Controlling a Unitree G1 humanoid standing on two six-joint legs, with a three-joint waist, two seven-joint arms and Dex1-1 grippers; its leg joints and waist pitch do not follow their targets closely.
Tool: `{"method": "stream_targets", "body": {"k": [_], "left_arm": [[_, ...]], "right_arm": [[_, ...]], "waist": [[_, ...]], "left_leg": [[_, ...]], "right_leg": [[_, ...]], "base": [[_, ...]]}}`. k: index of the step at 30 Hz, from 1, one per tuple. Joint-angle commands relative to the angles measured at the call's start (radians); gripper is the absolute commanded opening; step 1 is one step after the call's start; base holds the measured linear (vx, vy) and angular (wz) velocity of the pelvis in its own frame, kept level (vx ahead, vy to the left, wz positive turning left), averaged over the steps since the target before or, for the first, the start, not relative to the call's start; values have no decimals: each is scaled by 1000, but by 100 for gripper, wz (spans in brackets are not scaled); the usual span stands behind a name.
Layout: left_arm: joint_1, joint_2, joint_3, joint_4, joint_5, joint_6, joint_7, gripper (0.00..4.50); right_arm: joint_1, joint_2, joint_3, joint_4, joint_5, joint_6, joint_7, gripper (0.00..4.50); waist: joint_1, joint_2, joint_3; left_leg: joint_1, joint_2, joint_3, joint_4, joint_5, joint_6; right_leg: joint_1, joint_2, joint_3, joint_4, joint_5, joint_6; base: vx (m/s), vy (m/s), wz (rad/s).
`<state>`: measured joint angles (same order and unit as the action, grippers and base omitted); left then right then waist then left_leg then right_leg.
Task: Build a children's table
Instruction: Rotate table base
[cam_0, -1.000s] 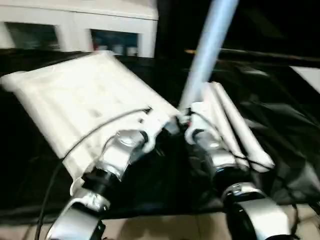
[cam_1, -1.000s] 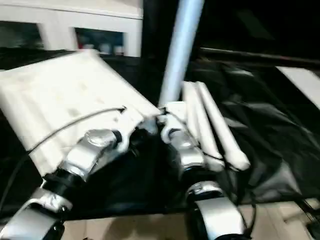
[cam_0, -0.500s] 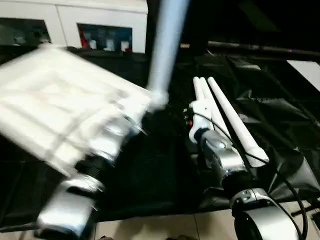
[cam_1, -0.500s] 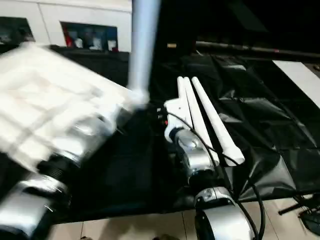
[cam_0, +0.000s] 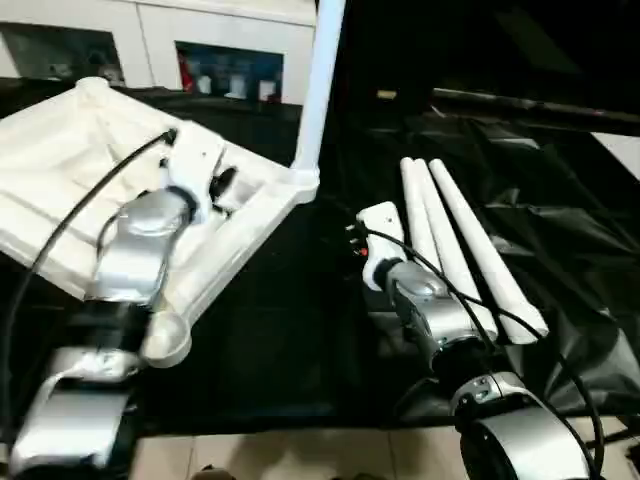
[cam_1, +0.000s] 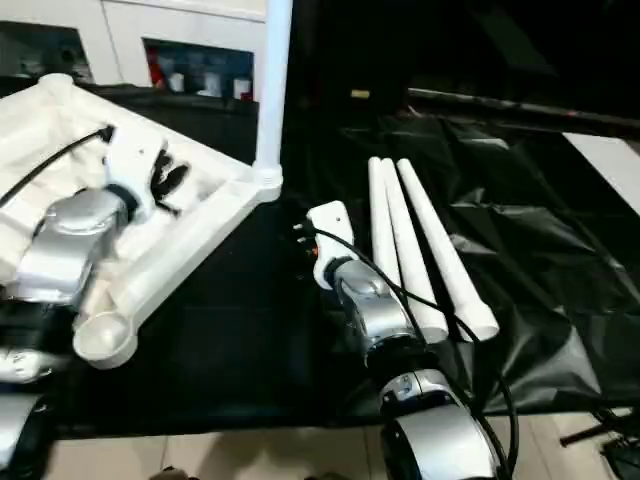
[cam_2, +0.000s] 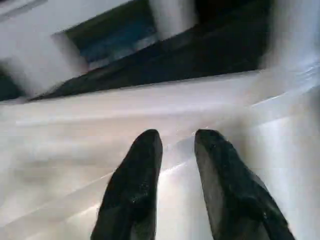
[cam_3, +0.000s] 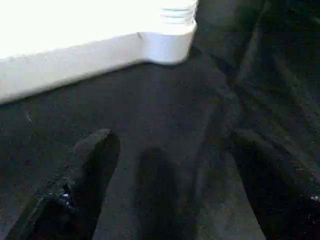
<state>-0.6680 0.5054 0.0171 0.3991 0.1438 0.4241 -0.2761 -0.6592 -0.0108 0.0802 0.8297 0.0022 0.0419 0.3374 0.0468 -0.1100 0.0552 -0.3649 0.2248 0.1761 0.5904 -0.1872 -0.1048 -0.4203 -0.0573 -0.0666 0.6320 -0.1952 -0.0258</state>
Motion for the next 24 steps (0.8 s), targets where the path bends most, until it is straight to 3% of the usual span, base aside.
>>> {"method": "stream_targets", "body": {"k": [1, 4, 6, 12, 16, 17, 21, 24], "left_arm": [[47, 76, 54, -99, 85, 101, 46, 170], [101, 127, 79, -179, 111, 169, 11, 193], [174, 215, 84, -251, 161, 235, -33, 208], [290, 412, 29, -321, 230, 378, -115, 251], [412, 527, -29, -410, 203, 488, -298, 280], [438, 547, -41, -433, 194, 505, -334, 289], [502, 581, -64, -497, 146, 546, -426, 322], [528, 585, -71, -565, 95, 576, -468, 336]], "right_arm": [[31, -35, 18, -103, -8, 48, 60, 391], [61, -53, 34, -181, 8, 81, 112, 391], [96, -79, 54, -254, 13, 109, 153, 391], [134, -113, 49, -339, 10, 151, 154, 391], [139, -141, 16, -401, 24, 219, 151, 391], [142, -153, 12, -417, 25, 236, 153, 391], [166, -193, -1, -508, 24, 325, 156, 391], [188, -209, -10, -576, 36, 390, 159, 391]], "waist": [[1, 28, -66], [-6, 30, -63], [-2, 33, -61], [4, 36, -56], [7, 37, -50], [10, 39, -50], [14, 44, -51], [14, 39, -51]], "left_leg": [[9, 10, 0, -66, -78, -16], [16, 10, 2, -64, -75, -8], [16, 12, 1, -65, -75, -5], [21, 13, 0, -70, -143, -25], [19, 12, -3, -77, -182, -38], [26, 12, -1, -75, -193, -41], [22, 9, -1, -75, -165, -44], [21, 8, -3, -76, -172, -48]], "right_leg": [[75, -68, 52, -52, 9, -161], [64, -64, 52, -56, -6, -169], [63, -64, 52, -55, -10, -180], [53, -63, 52, -62, -93, -178], [49, -64, 55, -67, -161, -159], [44, -63, 56, -71, -172, -158], [48, -60, 55, -65, -116, -169], [56, -61, 55, -66, -124, -164]], "base": [[0, 0, 0], [0, 0, 0], [0, 0, 0], [0, 0, 0], [0, 0, 0], [0, 0, 0], [0, 0, 0], [0, 0, 0]]}}
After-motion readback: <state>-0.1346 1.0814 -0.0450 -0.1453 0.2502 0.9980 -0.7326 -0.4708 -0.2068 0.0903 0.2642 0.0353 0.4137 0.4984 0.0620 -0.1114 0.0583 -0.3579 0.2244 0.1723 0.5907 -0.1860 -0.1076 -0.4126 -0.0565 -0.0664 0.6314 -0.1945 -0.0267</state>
